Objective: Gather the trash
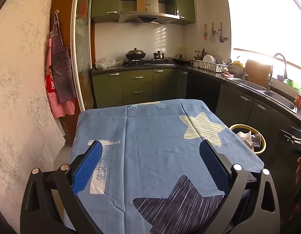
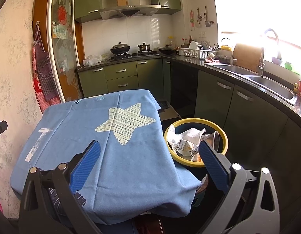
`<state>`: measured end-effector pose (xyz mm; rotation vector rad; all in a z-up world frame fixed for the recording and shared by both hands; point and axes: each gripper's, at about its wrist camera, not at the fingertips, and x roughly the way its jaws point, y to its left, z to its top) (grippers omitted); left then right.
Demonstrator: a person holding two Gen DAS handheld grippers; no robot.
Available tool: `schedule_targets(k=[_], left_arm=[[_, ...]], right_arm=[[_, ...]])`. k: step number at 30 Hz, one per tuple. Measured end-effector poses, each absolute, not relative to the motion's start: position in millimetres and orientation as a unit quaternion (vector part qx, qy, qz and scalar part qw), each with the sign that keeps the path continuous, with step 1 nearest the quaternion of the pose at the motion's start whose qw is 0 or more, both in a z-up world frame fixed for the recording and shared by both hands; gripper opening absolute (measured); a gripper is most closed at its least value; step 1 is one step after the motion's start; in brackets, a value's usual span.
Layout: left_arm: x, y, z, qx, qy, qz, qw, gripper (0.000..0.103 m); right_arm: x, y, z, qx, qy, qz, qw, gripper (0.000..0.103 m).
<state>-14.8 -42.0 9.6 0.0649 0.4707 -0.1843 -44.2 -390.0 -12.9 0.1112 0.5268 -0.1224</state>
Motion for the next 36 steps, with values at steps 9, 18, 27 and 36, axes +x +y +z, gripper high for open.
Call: schedule_targets(k=[9,18,27,36], left_arm=[[-13.7,-42.5,9.2,0.032,0.235,-0.091,0.967,0.098],[-13.0,-43.8,8.8,0.033,0.237,-0.092,0.967,0.098],[-11.5,-42.0,7.7,0.032,0.241,-0.094,0.966,0.098],[-10.8,-42.7,6.4,0.031,0.243,-0.094,0.965,0.098]], right_arm=[[-42.8,-390.1,-14.7,0.057,0.258,-0.061,0.962,0.096],[-43.1,-390.1,-16.3,0.058,0.259,-0.061,0.962,0.096],[-42.8,-389.0,-16.8,0.058,0.258,-0.059,0.962,0.096],[-42.3,-388.8,-17.0,0.059,0.259,-0.060,0.962,0.096]])
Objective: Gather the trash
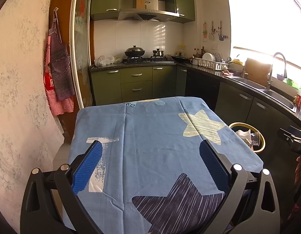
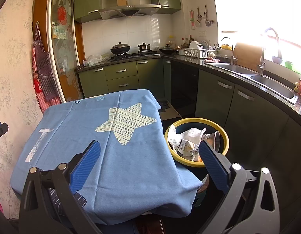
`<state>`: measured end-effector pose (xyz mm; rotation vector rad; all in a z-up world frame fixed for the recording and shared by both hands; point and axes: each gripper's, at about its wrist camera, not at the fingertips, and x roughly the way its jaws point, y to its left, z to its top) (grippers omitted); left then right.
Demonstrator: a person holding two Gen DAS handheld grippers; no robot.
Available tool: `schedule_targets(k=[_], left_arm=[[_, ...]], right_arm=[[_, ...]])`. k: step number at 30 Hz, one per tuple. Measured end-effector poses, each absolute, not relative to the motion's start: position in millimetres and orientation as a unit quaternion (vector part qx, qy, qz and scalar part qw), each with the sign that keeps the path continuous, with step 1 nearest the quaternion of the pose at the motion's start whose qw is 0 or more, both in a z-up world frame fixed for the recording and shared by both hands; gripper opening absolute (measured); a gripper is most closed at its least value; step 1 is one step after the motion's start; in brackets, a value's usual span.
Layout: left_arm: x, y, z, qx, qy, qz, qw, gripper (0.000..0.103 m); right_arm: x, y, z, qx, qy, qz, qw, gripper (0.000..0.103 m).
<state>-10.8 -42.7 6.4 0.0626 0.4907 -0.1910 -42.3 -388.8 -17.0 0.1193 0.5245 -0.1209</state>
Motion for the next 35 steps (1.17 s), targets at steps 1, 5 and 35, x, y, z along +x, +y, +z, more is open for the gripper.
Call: schedule_targets(k=[1,5,35], left_arm=[[-10.7,-43.1,6.1,0.031,0.243,-0.094,0.965,0.098],[-10.7,-44.3,5.4,0.032,0.243,-0.095,0.965,0.098],[89.0,-40.3,-39.8,0.032,0.315,-0.078,0.945,0.098]], right_arm=[[-41.9,-388.2,-17.0,0.059,0.259,-0.059,0.962,0.096],[-42.1,-388.5,-17.1,0.059,0.259,-0.060,0.962,0.096],[30.9,-381.2,-37.4,0.057,0.312,0.006,0.948,0.096]])
